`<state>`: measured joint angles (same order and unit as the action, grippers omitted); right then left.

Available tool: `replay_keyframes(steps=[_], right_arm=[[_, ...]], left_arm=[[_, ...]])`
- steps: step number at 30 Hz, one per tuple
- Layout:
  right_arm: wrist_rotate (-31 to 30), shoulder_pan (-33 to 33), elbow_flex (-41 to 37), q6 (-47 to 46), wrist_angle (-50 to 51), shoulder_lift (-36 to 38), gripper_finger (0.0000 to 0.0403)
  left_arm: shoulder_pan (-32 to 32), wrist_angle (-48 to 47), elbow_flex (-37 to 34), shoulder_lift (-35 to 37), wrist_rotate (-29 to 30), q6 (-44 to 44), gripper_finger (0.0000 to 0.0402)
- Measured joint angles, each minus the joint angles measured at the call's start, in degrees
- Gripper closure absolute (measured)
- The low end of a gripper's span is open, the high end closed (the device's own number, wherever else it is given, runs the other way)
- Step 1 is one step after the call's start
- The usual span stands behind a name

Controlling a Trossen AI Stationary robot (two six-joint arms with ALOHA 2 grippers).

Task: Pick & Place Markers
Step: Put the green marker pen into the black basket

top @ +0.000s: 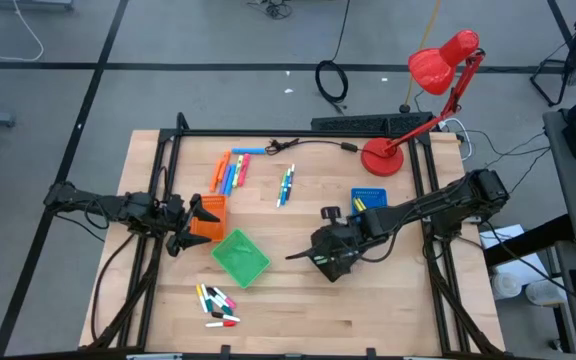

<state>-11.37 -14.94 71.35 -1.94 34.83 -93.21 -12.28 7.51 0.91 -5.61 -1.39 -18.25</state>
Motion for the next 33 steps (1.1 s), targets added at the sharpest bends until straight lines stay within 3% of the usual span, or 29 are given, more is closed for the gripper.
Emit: replay_keyframes(steps=[3, 10, 14, 18, 24, 31, 33], right_arm=[[-3.6, 0.3, 0.0, 4.5, -5.9, 0.0, 0.034], [-3.6, 4.0, 0.0, 10.1, -15.1, 0.0, 0.0342], [1.0, 7.6, -1.0, 10.7, -15.4, 0.9, 0.0346], [9.7, 12.1, -5.2, 11.4, -20.1, 7.3, 0.0352], [10.0, 16.8, -17.9, 12.1, -29.6, 22.5, 0.0367], [10.0, 19.1, -38.9, 10.8, -51.5, 40.0, 0.038], [10.1, 19.2, -43.2, 11.3, -57.5, 43.2, 0.0379]], left_arm=[[0.0, 0.0, 0.0, 0.0, 0.0, 0.0, 0.0092], [0.0, 0.0, 0.0, 0.0, 0.0, 0.0, 0.0092], [0.0, 0.0, 0.0, 0.0, 0.0, 0.0, 0.0091], [0.0, 0.0, 0.0, 0.0, 0.0, 0.0, 0.0091], [0.0, 0.1, 0.0, 0.0, 0.0, 0.0, 0.0091], [0.0, -0.2, 0.0, -0.2, 0.2, -0.1, 0.0091], [0.0, 0.0, 0.0, -0.4, -0.1, -5.9, 0.0091]])
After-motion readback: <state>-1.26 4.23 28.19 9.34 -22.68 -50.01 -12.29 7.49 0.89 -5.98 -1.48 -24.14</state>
